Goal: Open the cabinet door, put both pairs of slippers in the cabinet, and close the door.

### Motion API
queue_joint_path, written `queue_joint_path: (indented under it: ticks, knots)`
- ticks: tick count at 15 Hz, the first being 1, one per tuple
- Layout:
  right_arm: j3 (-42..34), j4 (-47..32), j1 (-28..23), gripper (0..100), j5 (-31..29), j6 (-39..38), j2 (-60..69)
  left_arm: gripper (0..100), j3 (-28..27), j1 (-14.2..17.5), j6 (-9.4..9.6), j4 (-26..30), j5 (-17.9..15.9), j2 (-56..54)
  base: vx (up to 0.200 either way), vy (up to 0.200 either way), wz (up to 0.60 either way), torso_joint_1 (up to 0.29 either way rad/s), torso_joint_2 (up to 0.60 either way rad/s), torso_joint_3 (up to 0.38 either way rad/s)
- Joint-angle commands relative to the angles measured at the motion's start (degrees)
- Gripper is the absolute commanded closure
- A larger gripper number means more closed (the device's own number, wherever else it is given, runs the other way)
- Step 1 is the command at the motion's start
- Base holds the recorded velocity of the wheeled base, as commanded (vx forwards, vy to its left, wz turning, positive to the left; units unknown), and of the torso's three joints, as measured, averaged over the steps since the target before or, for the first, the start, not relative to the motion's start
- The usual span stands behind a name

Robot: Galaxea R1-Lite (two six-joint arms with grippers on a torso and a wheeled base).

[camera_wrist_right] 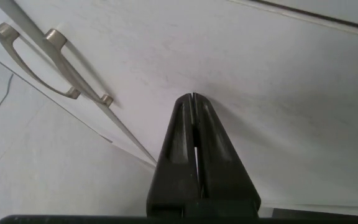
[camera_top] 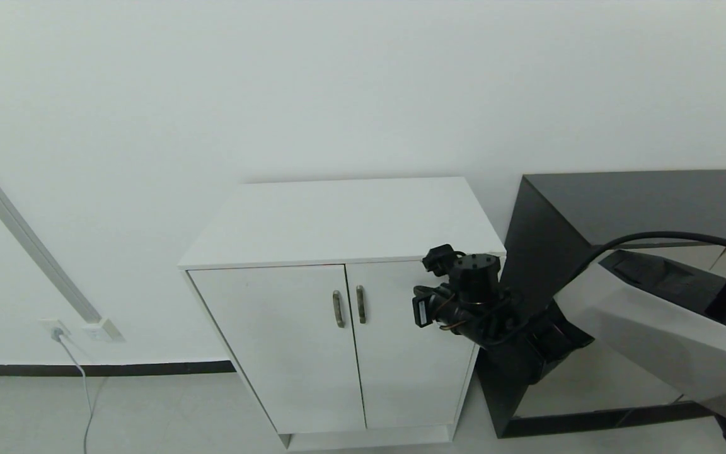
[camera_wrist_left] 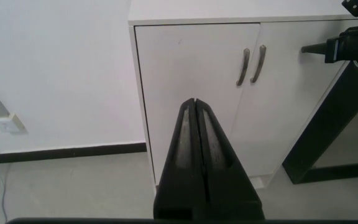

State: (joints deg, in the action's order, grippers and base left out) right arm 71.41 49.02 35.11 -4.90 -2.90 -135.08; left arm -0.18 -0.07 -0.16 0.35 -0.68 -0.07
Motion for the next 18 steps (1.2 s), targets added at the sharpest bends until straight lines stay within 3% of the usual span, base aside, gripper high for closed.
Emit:
queue_joint_path:
  ticks: [1,11,18]
  knots:
    - [0.57,0.02,0.05,100,-0.02,-0.09,0.08,100,0.01,-0.01,-0.02,0.0,-0.02,0.07,0.0,0.0,0.0,0.0,0.0,0.0]
    - [-0.22,-0.24,-0.3,100,-0.02,0.0,1.58,100,0.01,-0.01,-0.02,0.0,-0.02,0.07,0.0,0.0,0.0,0.0,0.0,0.0]
    - [-13.23,-1.73,-0.74,100,-0.55,0.0,19.6,100,0.01,-0.01,-0.02,0.0,-0.02,0.07,0.0,0.0,0.0,0.0,0.0,0.0]
